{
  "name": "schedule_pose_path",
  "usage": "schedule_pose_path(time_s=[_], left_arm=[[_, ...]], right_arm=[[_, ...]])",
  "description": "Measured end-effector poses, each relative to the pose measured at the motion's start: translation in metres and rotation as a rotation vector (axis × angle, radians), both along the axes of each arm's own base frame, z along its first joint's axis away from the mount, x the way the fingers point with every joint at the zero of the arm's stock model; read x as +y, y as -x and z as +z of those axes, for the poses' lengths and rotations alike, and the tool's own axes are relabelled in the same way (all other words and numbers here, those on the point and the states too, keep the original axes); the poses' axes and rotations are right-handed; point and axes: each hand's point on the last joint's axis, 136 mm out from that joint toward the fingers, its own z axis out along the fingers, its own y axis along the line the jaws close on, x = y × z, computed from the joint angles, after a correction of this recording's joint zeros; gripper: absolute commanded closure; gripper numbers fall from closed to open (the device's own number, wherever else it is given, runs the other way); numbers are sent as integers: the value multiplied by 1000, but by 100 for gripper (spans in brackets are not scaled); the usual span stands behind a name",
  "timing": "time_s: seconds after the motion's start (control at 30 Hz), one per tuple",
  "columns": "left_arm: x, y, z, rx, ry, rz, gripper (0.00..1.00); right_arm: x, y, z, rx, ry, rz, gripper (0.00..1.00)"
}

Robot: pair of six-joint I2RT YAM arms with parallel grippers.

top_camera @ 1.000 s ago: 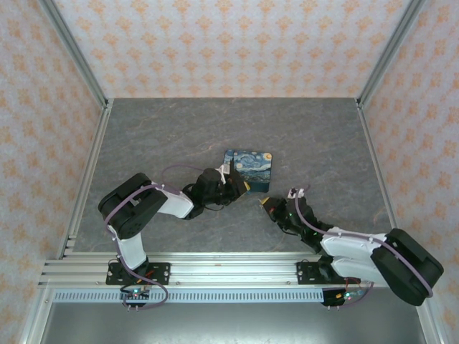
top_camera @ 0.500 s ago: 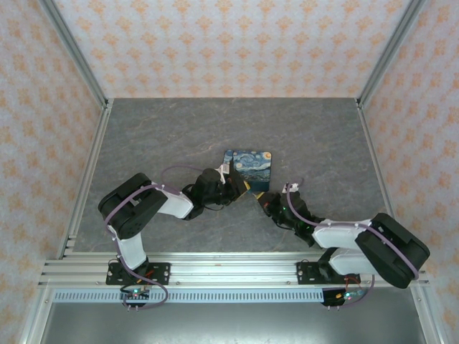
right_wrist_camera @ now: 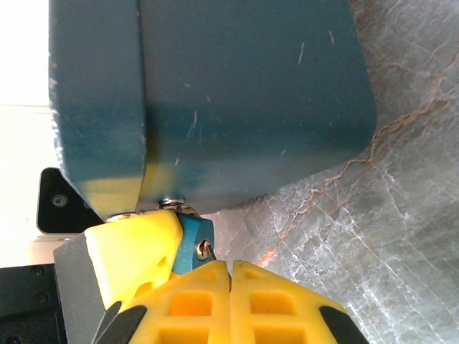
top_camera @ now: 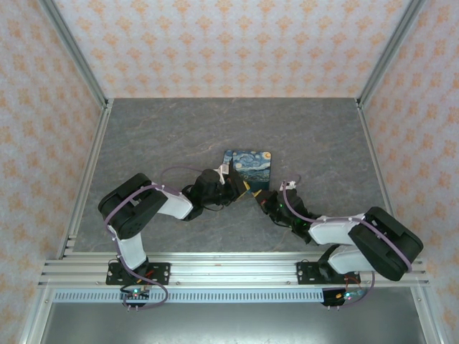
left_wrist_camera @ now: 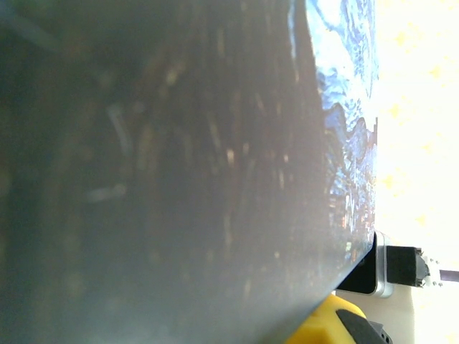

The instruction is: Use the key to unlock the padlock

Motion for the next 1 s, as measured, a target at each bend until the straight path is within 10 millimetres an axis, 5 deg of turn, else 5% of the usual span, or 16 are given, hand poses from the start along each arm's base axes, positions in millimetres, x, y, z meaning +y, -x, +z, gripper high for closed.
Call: schedule_pose_path(time_s=[1.0], left_arm=[[2,-1,0,0,1,8,100]], right_arm=[[1,-5,-2,9,-5,-2,100]])
